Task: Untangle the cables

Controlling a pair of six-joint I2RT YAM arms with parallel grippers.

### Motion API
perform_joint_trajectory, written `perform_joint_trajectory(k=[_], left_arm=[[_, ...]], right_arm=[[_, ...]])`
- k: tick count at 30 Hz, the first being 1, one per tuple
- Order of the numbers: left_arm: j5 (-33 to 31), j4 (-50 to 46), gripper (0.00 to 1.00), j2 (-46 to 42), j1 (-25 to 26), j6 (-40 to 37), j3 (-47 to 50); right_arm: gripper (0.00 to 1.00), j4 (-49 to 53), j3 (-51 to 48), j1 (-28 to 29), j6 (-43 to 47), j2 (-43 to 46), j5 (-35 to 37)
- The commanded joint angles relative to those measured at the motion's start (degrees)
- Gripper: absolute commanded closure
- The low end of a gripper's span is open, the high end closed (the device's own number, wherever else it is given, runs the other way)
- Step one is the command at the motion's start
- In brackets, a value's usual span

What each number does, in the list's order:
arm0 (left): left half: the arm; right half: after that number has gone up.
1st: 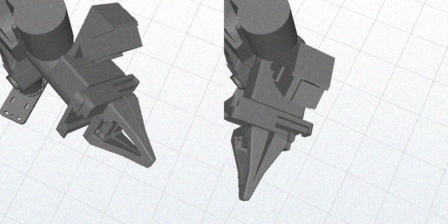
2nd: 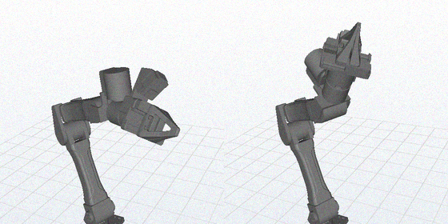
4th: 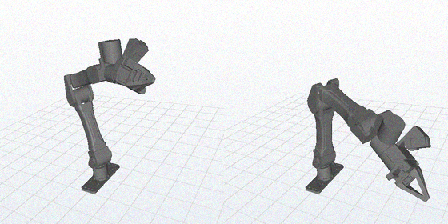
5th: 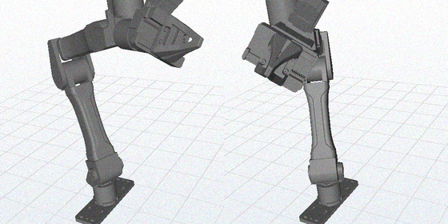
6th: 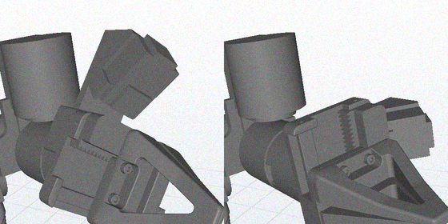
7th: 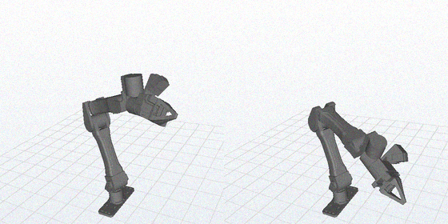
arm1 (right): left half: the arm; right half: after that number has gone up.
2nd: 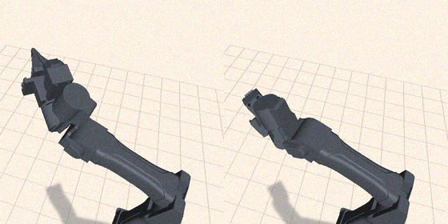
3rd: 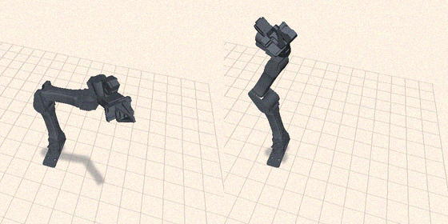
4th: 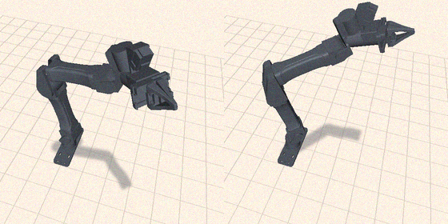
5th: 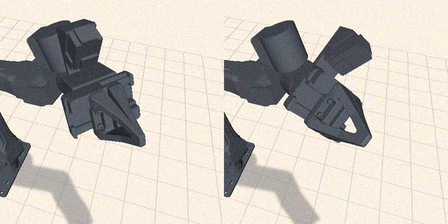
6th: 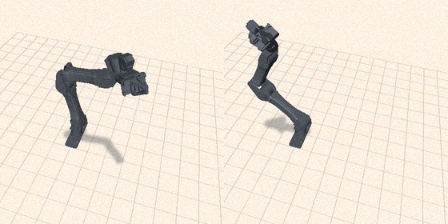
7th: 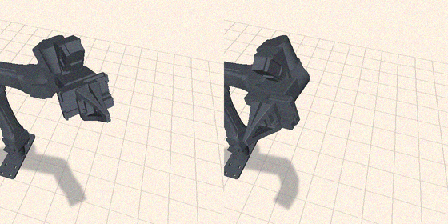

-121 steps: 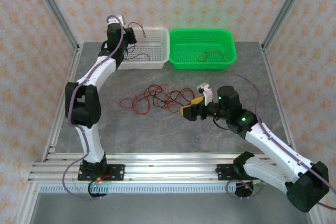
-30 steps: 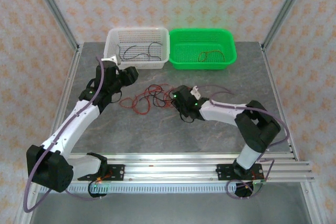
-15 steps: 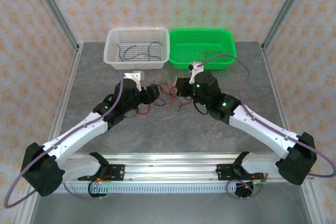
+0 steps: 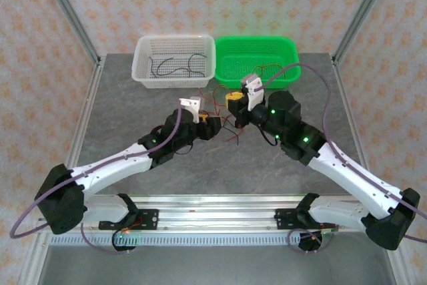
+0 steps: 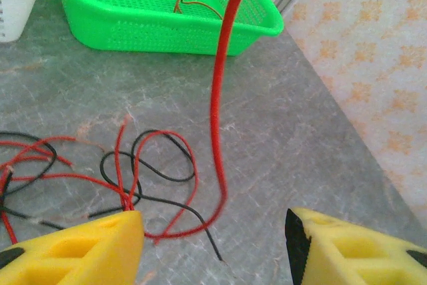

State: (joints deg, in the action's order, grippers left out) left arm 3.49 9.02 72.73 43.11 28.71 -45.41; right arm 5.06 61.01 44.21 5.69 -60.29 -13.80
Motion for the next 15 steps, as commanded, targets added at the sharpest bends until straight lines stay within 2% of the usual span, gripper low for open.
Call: perform_joint_trajectory(k=[1,5,8,11,15], left_arm=[[-6.23,7.84,0.41,3.51,1.26,-5.35,-1.03],[-8.53,13.08,0.42,10.83,1.49,-8.37,-3.81],[-11.41,15.19,0.51,16.17,1.48,-8.58,-5.35],[-14.29,15.41,0.58,20.10,1.52,-7.87,-5.85],[-16.32,16.37,0.59,23.11,1.52,-6.17,-3.50]], right_arm=[[1.00,0.44,3.90,-0.19,1.75,2.14,-2.23],[1.00,1.04,4.87,-0.17,-0.16,3.40,-3.43],[1.00,1.84,6.17,-0.18,-1.53,4.19,-2.45],[1.00,3.21,8.43,-0.26,-2.72,4.79,0.00],[1.00,5.50,12.73,-0.26,-3.45,4.77,4.98]])
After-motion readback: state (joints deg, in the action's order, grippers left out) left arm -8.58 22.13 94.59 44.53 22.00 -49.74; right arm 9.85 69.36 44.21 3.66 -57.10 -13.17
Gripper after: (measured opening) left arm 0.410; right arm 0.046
